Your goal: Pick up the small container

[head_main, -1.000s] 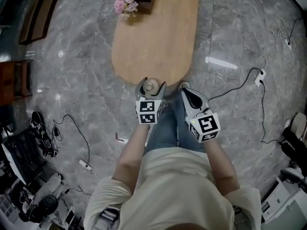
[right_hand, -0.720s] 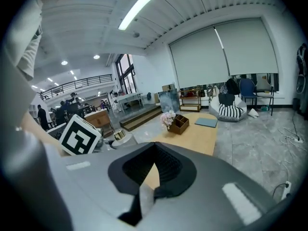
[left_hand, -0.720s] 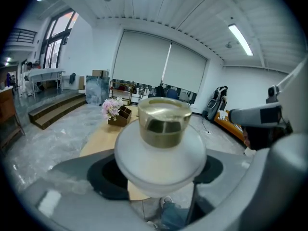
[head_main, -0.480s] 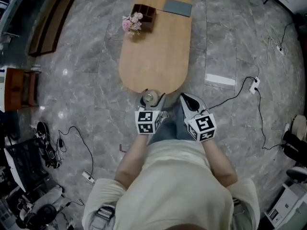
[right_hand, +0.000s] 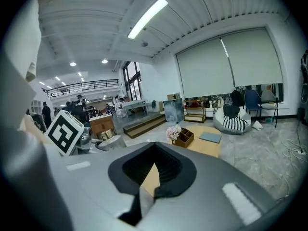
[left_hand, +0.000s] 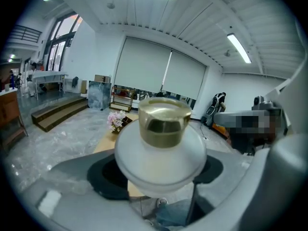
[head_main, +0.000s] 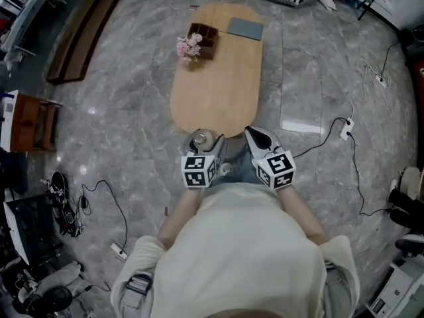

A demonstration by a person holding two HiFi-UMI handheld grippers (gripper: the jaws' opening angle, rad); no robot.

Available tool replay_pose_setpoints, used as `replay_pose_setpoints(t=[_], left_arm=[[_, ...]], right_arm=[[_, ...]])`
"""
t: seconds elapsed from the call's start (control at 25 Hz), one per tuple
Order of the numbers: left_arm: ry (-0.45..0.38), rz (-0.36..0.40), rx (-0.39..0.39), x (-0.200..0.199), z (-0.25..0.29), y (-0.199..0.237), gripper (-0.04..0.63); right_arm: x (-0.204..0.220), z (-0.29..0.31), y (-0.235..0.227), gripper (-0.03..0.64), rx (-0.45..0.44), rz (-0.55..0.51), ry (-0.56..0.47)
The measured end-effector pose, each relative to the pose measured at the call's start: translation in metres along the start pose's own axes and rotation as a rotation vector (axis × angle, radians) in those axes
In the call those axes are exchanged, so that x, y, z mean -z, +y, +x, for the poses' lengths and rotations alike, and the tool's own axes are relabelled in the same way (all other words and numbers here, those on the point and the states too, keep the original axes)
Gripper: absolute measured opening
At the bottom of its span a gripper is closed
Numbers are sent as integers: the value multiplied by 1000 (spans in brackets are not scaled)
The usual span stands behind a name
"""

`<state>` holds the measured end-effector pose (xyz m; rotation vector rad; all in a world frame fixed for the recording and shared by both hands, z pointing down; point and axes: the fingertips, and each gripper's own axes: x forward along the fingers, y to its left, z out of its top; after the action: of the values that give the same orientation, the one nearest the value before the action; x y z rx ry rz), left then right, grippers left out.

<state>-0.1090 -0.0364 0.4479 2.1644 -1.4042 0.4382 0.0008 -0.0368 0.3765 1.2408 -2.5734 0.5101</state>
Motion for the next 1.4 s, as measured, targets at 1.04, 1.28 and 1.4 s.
replay_pose_setpoints(t=[1.04, 1.28, 1.4], left_arm=[[-80, -26, -29, -29, -34, 13, 348], [-79, -29, -24, -30, -30, 12, 348], [-77, -28, -22, -32, -28, 12, 348]], right_arm=[[-19, 10, 9, -3, -18, -87, -37], [-14, 12, 8, -3, -31, -85, -20], [-12, 13, 6, -3, -29, -85, -16]])
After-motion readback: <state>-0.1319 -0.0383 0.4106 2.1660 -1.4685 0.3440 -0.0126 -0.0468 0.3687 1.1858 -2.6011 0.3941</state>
